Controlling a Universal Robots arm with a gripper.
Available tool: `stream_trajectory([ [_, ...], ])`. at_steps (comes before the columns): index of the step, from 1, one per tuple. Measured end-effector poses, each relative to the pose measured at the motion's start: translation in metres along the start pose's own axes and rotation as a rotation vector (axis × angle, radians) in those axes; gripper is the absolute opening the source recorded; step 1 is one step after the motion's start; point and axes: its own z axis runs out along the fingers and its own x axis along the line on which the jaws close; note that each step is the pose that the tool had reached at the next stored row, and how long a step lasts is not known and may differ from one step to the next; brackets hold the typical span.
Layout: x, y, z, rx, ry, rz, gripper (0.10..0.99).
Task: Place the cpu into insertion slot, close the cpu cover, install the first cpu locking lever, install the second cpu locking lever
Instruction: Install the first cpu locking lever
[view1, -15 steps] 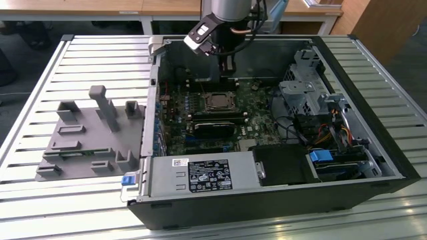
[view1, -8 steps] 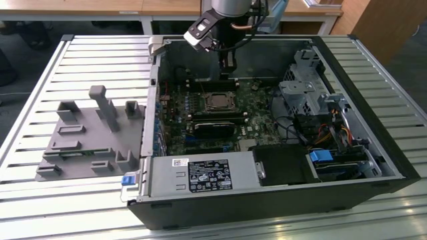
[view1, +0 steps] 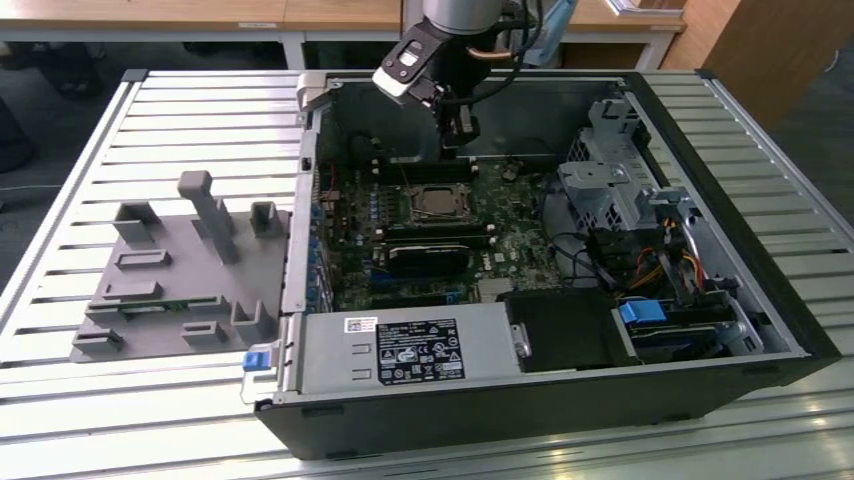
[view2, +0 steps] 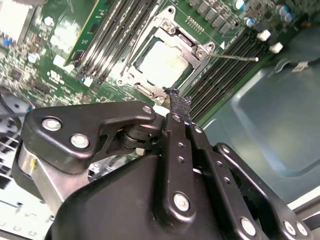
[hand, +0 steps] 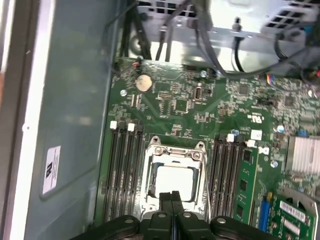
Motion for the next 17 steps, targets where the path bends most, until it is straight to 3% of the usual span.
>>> stream_trajectory([
  [17, 0.0, 0.0, 0.0006, 0.004, 0.0045, -0.298, 0.106],
])
